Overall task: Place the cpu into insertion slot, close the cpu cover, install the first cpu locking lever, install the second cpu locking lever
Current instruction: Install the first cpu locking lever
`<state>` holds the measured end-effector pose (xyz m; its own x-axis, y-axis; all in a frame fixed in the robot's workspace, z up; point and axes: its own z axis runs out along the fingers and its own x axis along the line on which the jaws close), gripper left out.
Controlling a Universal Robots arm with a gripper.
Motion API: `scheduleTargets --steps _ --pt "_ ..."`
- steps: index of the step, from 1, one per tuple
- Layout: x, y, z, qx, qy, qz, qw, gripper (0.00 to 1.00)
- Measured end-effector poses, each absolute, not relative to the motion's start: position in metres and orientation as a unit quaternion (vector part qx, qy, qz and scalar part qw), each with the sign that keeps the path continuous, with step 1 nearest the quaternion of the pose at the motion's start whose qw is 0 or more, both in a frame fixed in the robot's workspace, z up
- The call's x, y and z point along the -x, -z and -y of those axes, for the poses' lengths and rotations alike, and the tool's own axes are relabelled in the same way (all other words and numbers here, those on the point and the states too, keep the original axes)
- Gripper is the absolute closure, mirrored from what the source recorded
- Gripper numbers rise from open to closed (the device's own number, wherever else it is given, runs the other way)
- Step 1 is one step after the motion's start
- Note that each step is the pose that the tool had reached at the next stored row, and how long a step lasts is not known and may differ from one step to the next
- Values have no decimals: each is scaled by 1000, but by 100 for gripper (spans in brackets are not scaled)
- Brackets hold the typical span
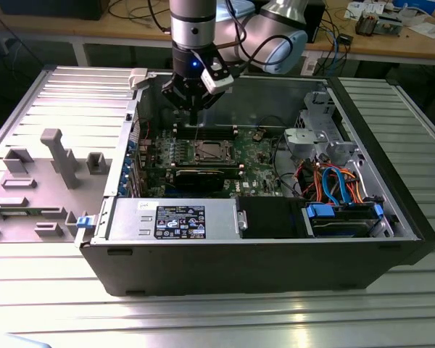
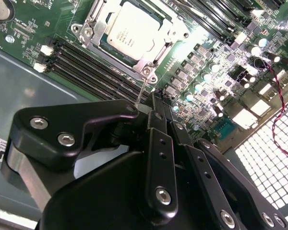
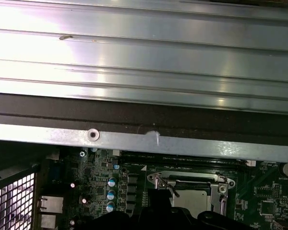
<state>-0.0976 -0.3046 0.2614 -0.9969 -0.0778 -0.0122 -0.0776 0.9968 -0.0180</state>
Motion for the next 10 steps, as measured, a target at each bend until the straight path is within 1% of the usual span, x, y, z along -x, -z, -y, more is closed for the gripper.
scheduleTargets --steps 10 --pt "88 -261 305 39 9 -999 6 89"
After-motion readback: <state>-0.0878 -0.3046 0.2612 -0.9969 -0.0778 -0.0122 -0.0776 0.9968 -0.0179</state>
